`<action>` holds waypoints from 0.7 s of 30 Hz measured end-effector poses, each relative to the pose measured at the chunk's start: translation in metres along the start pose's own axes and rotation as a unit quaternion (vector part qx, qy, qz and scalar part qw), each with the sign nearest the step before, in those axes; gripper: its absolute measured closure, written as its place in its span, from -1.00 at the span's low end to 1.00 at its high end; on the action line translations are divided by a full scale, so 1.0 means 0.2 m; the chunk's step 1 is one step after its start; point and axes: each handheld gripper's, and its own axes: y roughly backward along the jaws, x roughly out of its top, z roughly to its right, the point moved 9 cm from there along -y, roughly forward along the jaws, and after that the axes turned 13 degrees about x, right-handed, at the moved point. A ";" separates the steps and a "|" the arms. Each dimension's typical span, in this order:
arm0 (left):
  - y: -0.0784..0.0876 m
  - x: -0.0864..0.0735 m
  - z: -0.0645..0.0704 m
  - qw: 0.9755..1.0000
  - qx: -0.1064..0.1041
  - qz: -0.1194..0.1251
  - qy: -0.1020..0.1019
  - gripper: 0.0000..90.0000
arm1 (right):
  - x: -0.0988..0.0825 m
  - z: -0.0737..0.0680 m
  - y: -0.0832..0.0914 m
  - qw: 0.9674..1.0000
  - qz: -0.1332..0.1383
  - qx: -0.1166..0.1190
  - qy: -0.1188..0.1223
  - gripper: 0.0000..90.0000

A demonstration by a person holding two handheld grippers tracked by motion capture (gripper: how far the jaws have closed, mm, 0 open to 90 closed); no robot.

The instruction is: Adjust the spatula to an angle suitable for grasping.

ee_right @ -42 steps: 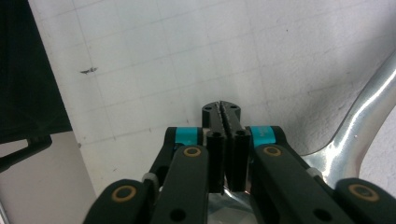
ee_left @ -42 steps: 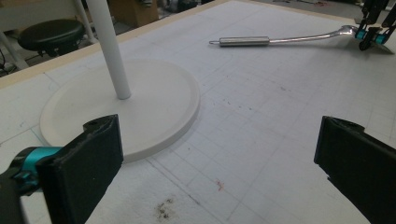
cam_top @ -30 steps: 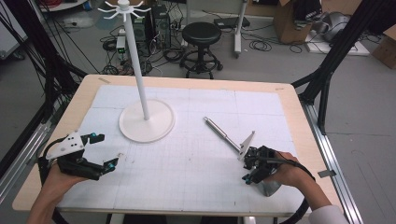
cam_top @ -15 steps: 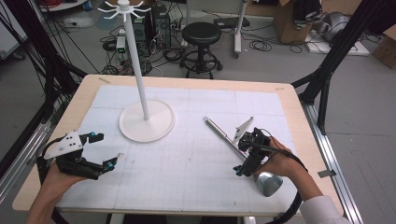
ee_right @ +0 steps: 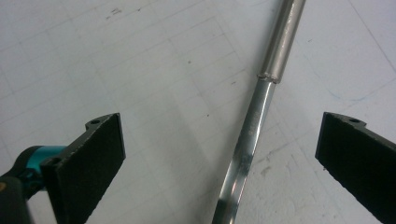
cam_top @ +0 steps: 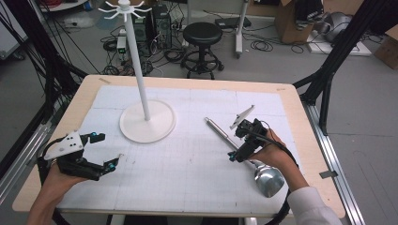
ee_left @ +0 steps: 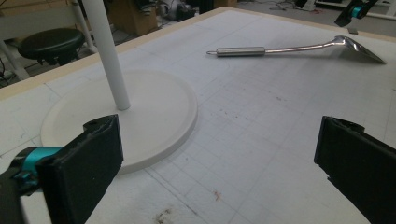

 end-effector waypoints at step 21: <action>0.00 0.00 0.00 1.000 -0.001 -0.002 -0.001 -0.96 | -0.04 0.18 -0.16 0.996 -0.013 -0.011 -0.083 -0.89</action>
